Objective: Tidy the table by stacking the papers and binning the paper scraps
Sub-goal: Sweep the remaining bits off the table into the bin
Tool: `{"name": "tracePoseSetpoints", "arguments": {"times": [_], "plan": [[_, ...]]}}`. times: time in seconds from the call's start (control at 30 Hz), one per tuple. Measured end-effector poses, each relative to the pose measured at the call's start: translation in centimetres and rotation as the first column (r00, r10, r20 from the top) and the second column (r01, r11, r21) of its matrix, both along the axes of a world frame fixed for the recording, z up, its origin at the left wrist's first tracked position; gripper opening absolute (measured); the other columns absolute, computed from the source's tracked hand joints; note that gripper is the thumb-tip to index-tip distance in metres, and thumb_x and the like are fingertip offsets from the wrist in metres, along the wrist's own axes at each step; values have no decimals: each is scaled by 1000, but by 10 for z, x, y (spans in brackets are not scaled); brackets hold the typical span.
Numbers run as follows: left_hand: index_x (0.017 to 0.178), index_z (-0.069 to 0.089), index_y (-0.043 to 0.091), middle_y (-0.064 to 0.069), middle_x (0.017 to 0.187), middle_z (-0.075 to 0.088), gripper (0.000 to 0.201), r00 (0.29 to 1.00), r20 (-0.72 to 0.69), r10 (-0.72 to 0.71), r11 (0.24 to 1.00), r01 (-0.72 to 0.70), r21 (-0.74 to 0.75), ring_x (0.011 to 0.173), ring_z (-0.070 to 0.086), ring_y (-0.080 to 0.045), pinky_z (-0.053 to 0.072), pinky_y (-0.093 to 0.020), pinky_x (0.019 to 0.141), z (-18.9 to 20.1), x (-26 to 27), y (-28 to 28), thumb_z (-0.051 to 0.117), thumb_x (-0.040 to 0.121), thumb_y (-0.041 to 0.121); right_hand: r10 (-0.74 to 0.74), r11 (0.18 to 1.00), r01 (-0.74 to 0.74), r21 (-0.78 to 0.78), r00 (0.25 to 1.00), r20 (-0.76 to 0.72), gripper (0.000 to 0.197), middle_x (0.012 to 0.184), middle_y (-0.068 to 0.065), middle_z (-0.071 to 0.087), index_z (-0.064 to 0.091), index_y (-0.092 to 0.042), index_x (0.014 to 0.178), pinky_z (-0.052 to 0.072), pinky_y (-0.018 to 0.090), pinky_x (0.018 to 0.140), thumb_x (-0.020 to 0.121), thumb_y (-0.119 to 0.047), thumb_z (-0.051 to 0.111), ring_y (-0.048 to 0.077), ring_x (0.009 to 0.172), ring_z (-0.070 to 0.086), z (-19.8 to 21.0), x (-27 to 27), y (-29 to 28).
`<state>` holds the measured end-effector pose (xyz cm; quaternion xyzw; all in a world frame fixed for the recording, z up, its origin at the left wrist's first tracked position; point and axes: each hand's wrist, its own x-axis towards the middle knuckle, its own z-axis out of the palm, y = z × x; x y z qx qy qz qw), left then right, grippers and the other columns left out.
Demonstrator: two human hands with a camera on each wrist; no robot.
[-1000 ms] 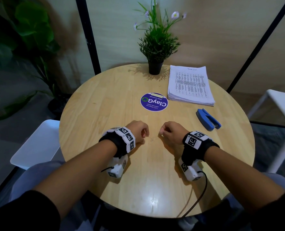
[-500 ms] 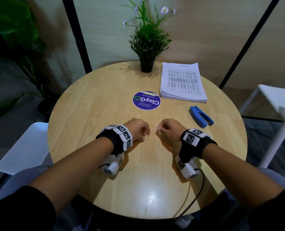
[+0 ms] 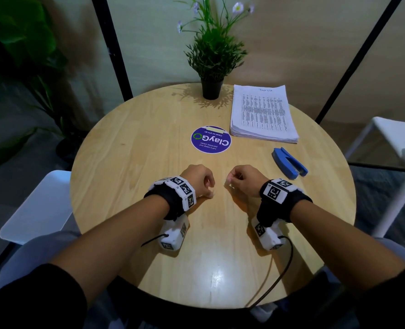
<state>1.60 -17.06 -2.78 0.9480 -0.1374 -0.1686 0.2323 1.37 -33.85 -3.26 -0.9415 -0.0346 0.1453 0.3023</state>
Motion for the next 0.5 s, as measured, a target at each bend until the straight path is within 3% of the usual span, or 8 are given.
{"name": "tracePoseSetpoints", "arguments": {"times": [0.13,0.33,0.5], "plan": [[98,71,12,-6,93,69,34,996,-13,86,996,-86,-7,83,60,-20,50,-30,80,-5,-5,-1,82,69,25,15,1000,-15,-5,999,35,10,97,9,65,60,-14,87,45,31,85,92,-14,52,15,86,53,-2,-2,-1],[91,76,7,-12,93,74,19,986,-38,161,981,-164,-105,75,61,-17,49,-25,74,-6,-6,-4,79,72,10,8,1000,-7,-7,1000,30,10,90,2,59,58,-15,86,43,29,82,93,-15,52,15,86,52,-2,-1,1],[91,77,9,-10,95,75,16,987,-41,158,981,-161,-105,81,64,-18,47,-22,78,-8,-7,-5,76,76,12,-3,1000,3,3,1000,22,10,89,1,59,58,-15,85,42,27,80,93,-15,52,15,86,53,-2,-2,2]]}}
